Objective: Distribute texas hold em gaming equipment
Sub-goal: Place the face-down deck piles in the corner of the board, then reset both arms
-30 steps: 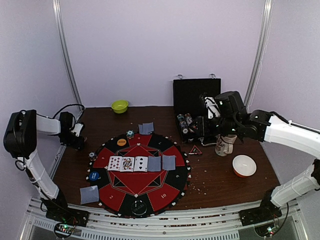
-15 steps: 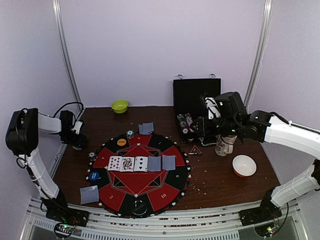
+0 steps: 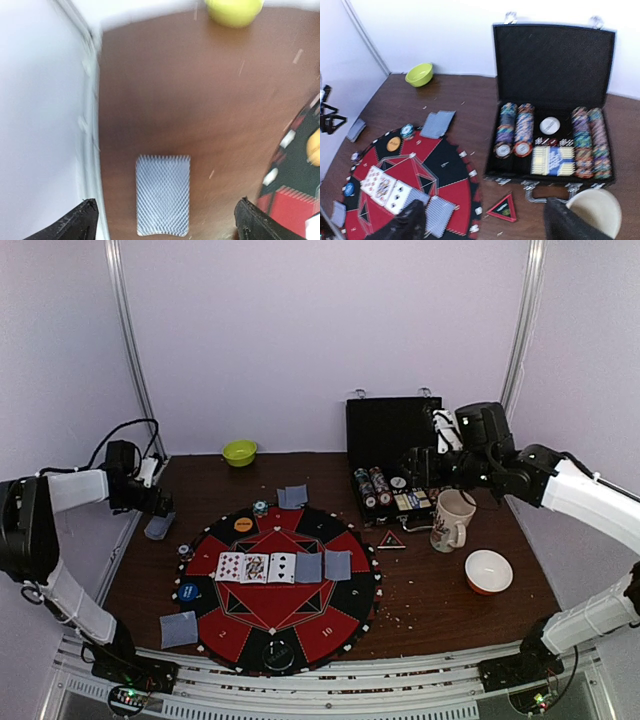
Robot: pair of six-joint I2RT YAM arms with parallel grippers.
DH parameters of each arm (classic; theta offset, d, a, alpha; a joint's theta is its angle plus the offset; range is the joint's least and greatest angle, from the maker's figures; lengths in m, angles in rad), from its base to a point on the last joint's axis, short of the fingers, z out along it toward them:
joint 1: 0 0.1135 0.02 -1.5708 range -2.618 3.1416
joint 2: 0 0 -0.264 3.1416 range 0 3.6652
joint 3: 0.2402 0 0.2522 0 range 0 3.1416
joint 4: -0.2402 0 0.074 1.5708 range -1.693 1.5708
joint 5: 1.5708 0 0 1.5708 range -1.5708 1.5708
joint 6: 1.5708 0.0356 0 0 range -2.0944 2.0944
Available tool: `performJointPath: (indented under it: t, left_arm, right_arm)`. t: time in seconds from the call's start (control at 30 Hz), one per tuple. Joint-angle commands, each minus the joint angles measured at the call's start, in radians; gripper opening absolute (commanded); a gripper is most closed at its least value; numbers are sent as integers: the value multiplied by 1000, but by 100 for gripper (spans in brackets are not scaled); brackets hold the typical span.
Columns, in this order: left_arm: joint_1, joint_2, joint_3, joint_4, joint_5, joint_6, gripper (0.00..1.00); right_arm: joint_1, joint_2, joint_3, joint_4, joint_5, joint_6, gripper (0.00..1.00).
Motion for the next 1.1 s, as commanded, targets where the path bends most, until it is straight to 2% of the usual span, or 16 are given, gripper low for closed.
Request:
performJointPath:
  t: [0.0, 0.13, 0.23, 0.3, 0.43, 0.5, 0.57, 0.73, 0.83, 0.93, 1.0, 1.03, 1.07]
  left_arm:
    - [-7, -218, -51, 207, 118, -58, 98]
    - [-7, -395, -252, 548, 90, -155, 98]
    - [-11, -468, -414, 795, -29, -254, 98]
    - [-22, -497, -512, 937, -111, -292, 98]
    - [-97, -505, -694, 1203, -334, -285, 98]
    - [-129, -477, -747, 1297, -417, -272, 98]
    - [-152, -441, -801, 1383, -438, -268, 98]
    - [-179, -296, -921, 1715, -427, -182, 98]
    - [-182, -298, -905, 1698, -373, -162, 98]
    - [-184, -275, -918, 1767, -343, -135, 98]
    - [-212, -310, -915, 1687, -321, -106, 98]
    - [-233, -322, -905, 1619, -356, -102, 98]
    - [-239, -296, -915, 1632, -377, -108, 98]
  right_arm:
    - [-169, -111, -48, 74, 87, -85, 99]
    - [-403, -239, -227, 281, 102, -101, 100]
    - [-537, -342, -421, 499, 116, -90, 100]
    - [-594, -401, -571, 711, 134, -99, 100]
    - [-629, -448, -895, 1089, 148, -168, 100]
    - [-632, -432, -997, 1238, 153, -163, 100]
    - [-638, -402, -1051, 1295, 154, -148, 100]
    - [-656, -246, -1156, 1544, 132, -123, 100]
    - [-667, -83, -1155, 1657, 72, -123, 100]
    - [-678, 52, -1148, 1800, -23, -139, 100]
    - [-680, 83, -1120, 1777, -35, -146, 100]
    - [-682, 99, -1102, 1761, -37, -147, 100]
    - [-681, 122, -1092, 1761, -53, -154, 100]
